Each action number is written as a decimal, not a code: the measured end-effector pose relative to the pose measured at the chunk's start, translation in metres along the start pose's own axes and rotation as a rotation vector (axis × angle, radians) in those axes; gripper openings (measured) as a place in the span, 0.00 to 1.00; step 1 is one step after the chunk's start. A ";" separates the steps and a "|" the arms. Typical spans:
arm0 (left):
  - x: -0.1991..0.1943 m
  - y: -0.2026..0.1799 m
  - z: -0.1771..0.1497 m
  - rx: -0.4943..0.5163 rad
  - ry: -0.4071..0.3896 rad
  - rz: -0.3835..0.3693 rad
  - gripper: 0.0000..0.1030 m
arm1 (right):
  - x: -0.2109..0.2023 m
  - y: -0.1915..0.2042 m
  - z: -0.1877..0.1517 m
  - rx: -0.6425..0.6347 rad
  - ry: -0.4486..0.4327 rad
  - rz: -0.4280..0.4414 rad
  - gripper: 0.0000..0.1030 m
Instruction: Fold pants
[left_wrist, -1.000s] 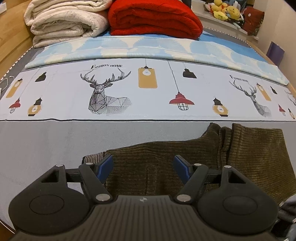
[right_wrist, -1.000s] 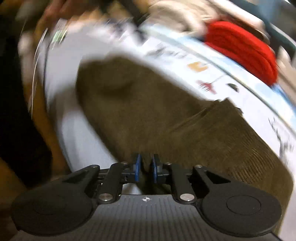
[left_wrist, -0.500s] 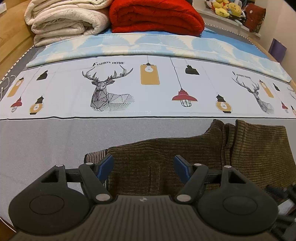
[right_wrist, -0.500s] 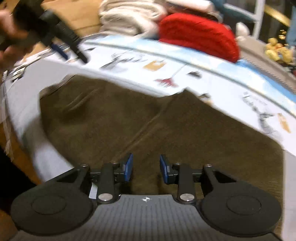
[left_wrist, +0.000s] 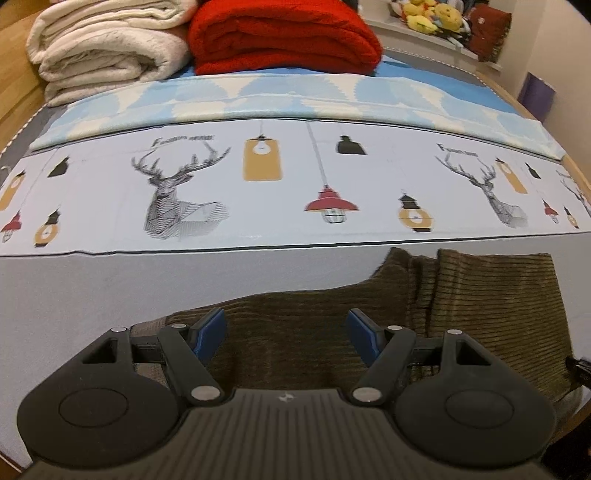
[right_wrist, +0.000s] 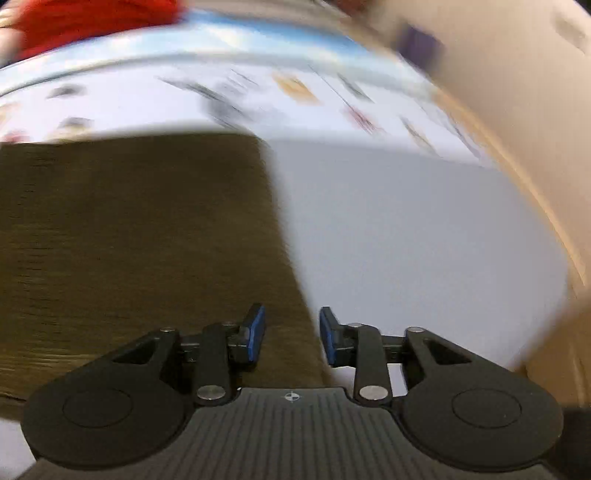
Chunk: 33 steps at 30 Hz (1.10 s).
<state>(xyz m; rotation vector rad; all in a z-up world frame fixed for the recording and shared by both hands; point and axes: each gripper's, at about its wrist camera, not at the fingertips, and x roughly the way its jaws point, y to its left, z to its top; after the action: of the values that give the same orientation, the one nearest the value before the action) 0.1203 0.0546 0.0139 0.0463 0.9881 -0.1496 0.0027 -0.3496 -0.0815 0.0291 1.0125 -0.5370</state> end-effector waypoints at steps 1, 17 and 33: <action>0.001 -0.005 0.001 0.008 -0.001 -0.005 0.75 | 0.008 -0.016 -0.001 0.087 0.043 0.044 0.34; 0.016 -0.035 -0.007 0.081 0.040 0.013 0.75 | -0.027 -0.016 -0.025 -0.112 -0.087 0.262 0.38; -0.092 -0.052 -0.071 0.132 -0.360 -0.002 0.82 | -0.157 -0.023 -0.034 -0.223 -0.478 0.627 0.72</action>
<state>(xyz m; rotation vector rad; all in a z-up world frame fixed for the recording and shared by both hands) 0.0042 0.0204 0.0532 0.1349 0.6185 -0.2171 -0.0993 -0.2954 0.0320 0.0172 0.5416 0.1459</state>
